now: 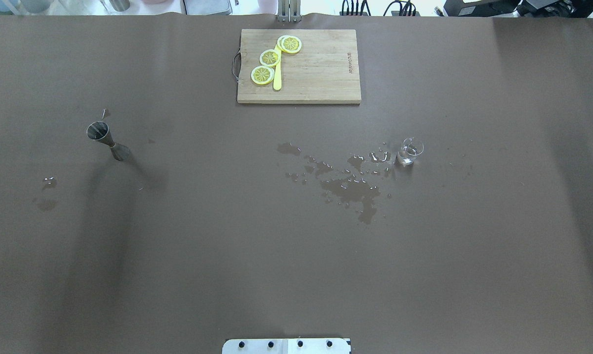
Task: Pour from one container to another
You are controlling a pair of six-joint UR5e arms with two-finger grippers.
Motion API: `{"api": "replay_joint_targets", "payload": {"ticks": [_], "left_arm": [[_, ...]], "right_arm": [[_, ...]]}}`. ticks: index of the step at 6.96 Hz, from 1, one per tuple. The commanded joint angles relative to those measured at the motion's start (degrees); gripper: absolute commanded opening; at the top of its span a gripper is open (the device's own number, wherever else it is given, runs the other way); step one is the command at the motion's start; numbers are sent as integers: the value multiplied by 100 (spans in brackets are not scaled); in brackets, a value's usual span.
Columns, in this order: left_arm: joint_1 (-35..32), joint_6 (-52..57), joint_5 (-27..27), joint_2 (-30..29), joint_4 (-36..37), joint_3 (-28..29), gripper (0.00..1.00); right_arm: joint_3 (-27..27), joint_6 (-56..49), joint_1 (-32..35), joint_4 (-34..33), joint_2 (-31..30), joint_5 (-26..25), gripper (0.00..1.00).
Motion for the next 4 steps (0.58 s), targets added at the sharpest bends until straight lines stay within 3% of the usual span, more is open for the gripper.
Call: {"api": "replay_joint_targets", "payload": {"ticks": [1, 4], "left_arm": [[1, 8, -1, -5, 0, 59, 99], [1, 17, -1, -13, 0, 121, 99]], "right_arm": [[1, 0, 0, 0, -1, 0, 100], [1, 0, 0, 0, -1, 0, 100]]}}
